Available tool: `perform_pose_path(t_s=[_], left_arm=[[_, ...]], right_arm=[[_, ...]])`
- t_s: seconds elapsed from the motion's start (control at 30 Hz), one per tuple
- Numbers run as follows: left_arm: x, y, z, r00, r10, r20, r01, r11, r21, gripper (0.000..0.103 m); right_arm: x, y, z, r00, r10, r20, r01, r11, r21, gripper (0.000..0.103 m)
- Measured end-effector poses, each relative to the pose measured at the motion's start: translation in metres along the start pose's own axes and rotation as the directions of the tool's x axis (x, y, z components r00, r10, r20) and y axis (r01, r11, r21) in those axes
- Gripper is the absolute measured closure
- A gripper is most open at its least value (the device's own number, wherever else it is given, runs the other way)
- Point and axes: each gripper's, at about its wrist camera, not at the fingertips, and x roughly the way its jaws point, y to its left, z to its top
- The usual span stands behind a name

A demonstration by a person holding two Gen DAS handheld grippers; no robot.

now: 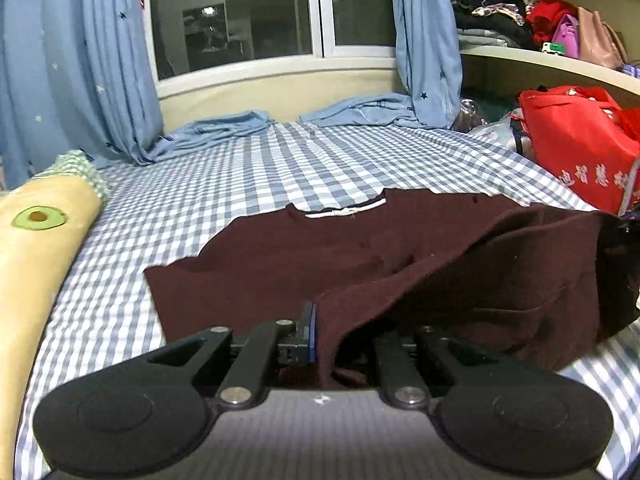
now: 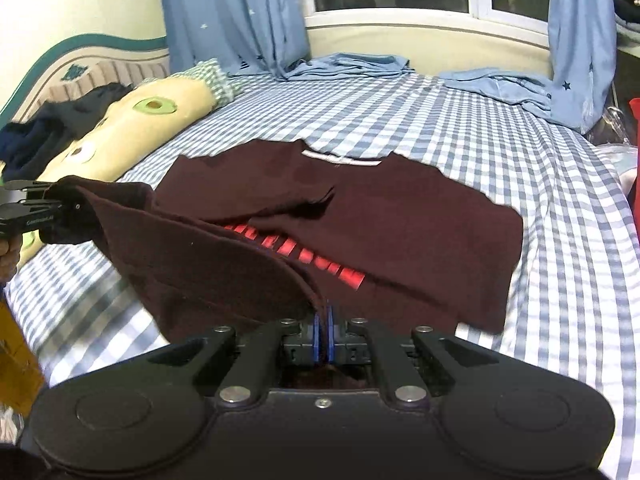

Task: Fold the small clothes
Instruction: 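Lift the hem with both grippers and fold it toward the collar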

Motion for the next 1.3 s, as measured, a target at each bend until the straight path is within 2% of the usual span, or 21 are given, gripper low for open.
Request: perform_pose_path(t_s=[0.13, 0.23, 0.33, 0.43, 0.53, 0.6, 0.7, 0.77, 0.8, 0.83, 0.87, 0.9, 0.93, 0.97, 1.0, 1.1, 1.17, 1.23, 1.3], left_arm=[[0.057, 0.023, 0.042, 0.999, 0.020, -0.046, -0.019, 1.000, 0.013, 0.096], [0.102, 0.040, 0.072, 0.997, 0.008, -0.070, -0.009, 1.000, -0.022, 0.096], [0.143, 0.057, 0.096, 0.995, -0.014, -0.099, 0.007, 0.998, -0.066, 0.096], [0.193, 0.074, 0.113, 0.985, -0.045, -0.169, 0.028, 0.994, -0.103, 0.096], [0.243, 0.092, 0.112, 0.968, -0.079, -0.237, 0.039, 0.985, -0.170, 0.096], [0.271, 0.094, 0.103, 0.962, -0.067, -0.265, 0.020, 0.984, -0.179, 0.096], [0.299, 0.097, 0.089, 0.952, -0.081, -0.296, 0.022, 0.980, -0.198, 0.096], [0.315, 0.104, 0.080, 0.946, -0.110, -0.306, 0.035, 0.969, -0.243, 0.094], [0.320, 0.108, 0.076, 0.943, -0.121, -0.310, 0.035, 0.963, -0.268, 0.082], [0.325, 0.114, 0.073, 0.942, -0.112, -0.316, 0.016, 0.956, -0.292, 0.051], [0.327, 0.118, 0.071, 0.943, -0.067, -0.324, -0.033, 0.955, -0.296, 0.036], [0.325, 0.122, 0.071, 0.948, -0.015, -0.319, -0.079, 0.957, -0.280, 0.013], [0.321, 0.127, 0.070, 0.954, 0.014, -0.299, -0.098, 0.959, -0.266, 0.005], [0.314, 0.132, 0.070, 0.964, 0.012, -0.264, -0.082, 0.963, -0.256, 0.005], [0.308, 0.137, 0.070, 0.971, -0.007, -0.238, -0.055, 0.966, -0.253, 0.005], [0.296, 0.147, 0.074, 0.979, -0.021, -0.203, -0.027, 0.972, -0.233, 0.005], [0.291, 0.151, 0.077, 0.980, -0.022, -0.195, -0.022, 0.975, -0.221, 0.004], [0.299, 0.154, 0.083, 0.971, -0.043, -0.235, -0.018, 0.967, -0.253, 0.003], [0.308, 0.151, 0.088, 0.961, -0.019, -0.277, -0.049, 0.971, -0.235, 0.003]], right_arm=[[0.029, -0.033, 0.059, 1.000, 0.017, -0.004, -0.017, 0.999, 0.051, 0.100], [0.060, -0.055, 0.108, 1.000, -0.003, -0.008, 0.003, 0.998, 0.060, 0.100], [0.100, -0.074, 0.146, 0.998, -0.042, -0.040, 0.044, 0.998, 0.053, 0.100], [0.148, -0.094, 0.172, 0.992, -0.071, -0.102, 0.076, 0.996, 0.047, 0.100], [0.197, -0.115, 0.185, 0.981, -0.077, -0.176, 0.090, 0.994, 0.066, 0.100], [0.224, -0.125, 0.186, 0.972, -0.077, -0.220, 0.098, 0.991, 0.087, 0.100], [0.253, -0.132, 0.181, 0.964, -0.090, -0.249, 0.117, 0.989, 0.095, 0.100], [0.268, -0.137, 0.177, 0.962, -0.088, -0.257, 0.121, 0.986, 0.114, 0.100], [0.275, -0.141, 0.175, 0.963, -0.088, -0.256, 0.123, 0.984, 0.125, 0.100], [0.279, -0.143, 0.173, 0.963, -0.090, -0.254, 0.127, 0.983, 0.135, 0.100], [0.283, -0.145, 0.171, 0.964, -0.099, -0.248, 0.140, 0.979, 0.151, 0.093], [0.285, -0.148, 0.168, 0.965, -0.123, -0.232, 0.164, 0.972, 0.169, 0.068], [0.283, -0.148, 0.165, 0.968, -0.155, -0.198, 0.191, 0.965, 0.179, 0.053], [0.277, -0.147, 0.160, 0.970, -0.195, -0.146, 0.220, 0.959, 0.177, 0.028], [0.270, -0.149, 0.157, 0.971, -0.218, -0.094, 0.231, 0.957, 0.174, 0.019], [0.252, -0.165, 0.149, 0.980, -0.196, -0.014, 0.194, 0.951, 0.240, 0.023], [0.236, -0.176, 0.145, 0.977, -0.208, 0.037, 0.190, 0.944, 0.270, 0.023], [0.222, -0.184, 0.142, 0.967, -0.243, 0.070, 0.213, 0.932, 0.292, 0.023], [0.211, -0.192, 0.139, 0.971, -0.230, 0.071, 0.199, 0.933, 0.300, 0.022]])
